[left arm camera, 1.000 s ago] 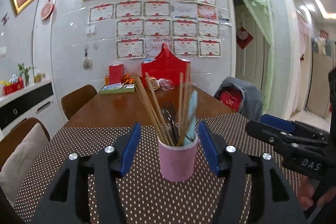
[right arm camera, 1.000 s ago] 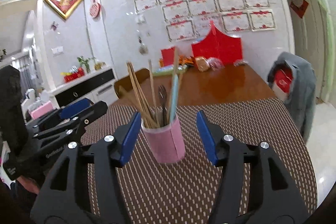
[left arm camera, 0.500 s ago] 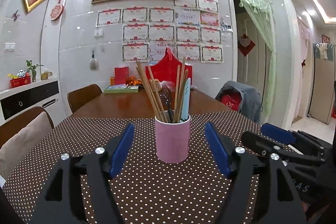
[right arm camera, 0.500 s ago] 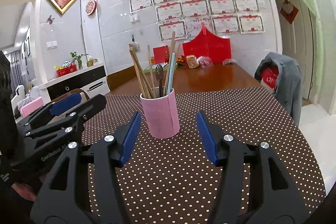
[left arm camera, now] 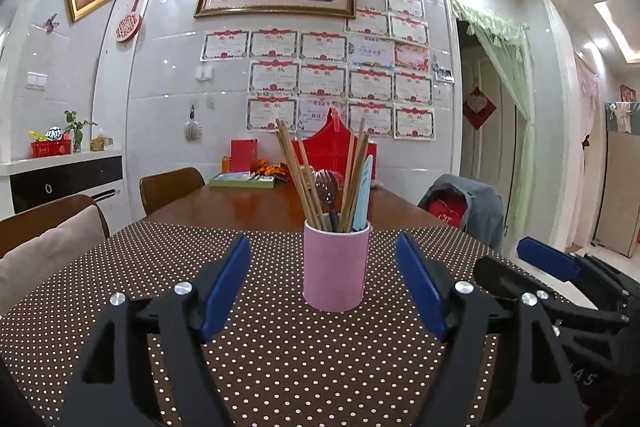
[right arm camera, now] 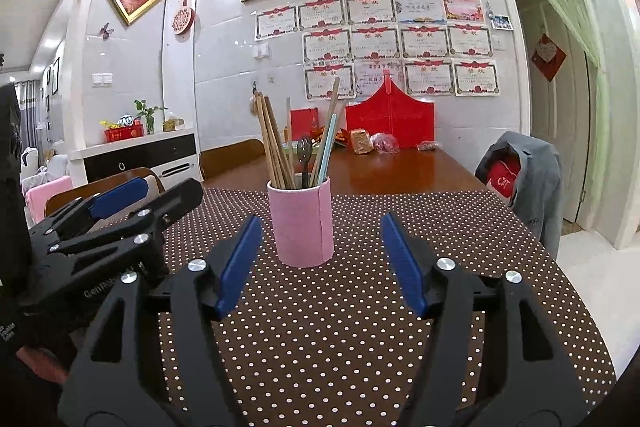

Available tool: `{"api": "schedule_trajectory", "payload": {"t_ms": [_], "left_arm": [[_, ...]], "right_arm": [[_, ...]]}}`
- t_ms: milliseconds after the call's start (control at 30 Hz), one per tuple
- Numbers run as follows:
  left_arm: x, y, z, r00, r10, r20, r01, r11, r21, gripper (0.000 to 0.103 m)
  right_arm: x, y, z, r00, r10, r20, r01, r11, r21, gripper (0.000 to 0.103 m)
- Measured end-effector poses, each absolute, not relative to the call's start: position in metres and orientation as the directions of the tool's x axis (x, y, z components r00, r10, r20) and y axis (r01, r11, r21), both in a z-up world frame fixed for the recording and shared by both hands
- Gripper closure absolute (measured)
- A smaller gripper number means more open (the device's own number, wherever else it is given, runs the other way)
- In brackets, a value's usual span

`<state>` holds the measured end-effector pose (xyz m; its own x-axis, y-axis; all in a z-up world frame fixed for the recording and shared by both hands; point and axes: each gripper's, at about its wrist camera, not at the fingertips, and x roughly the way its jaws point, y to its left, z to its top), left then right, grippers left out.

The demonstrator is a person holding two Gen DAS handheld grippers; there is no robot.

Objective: Organize utensils

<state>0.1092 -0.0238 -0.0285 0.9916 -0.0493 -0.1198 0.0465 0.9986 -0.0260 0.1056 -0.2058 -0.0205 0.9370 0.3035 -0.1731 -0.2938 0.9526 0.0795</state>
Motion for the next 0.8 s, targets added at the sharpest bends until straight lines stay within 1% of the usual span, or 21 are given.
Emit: {"api": "schedule_trajectory", "payload": {"t_ms": [167, 600, 800], "left_arm": [[0.107, -0.023, -0.029, 0.993, -0.052, -0.105, 0.049, 0.998, -0.033, 0.029], [0.103, -0.023, -0.031, 0.995, -0.030, -0.091, 0.028, 0.999, -0.021, 0.028], [0.105, -0.022, -0.032, 0.994, -0.027, -0.109, 0.025, 0.999, -0.021, 0.024]], "right_arm": [[0.106, -0.209, -0.023, 0.932, 0.317, -0.176, -0.303, 0.948, 0.102, 0.031], [0.107, -0.218, -0.023, 0.933, 0.320, -0.167, -0.300, 0.945, 0.134, 0.025], [0.107, -0.219, -0.023, 0.922, 0.349, -0.171, -0.323, 0.933, 0.161, 0.019]]}}
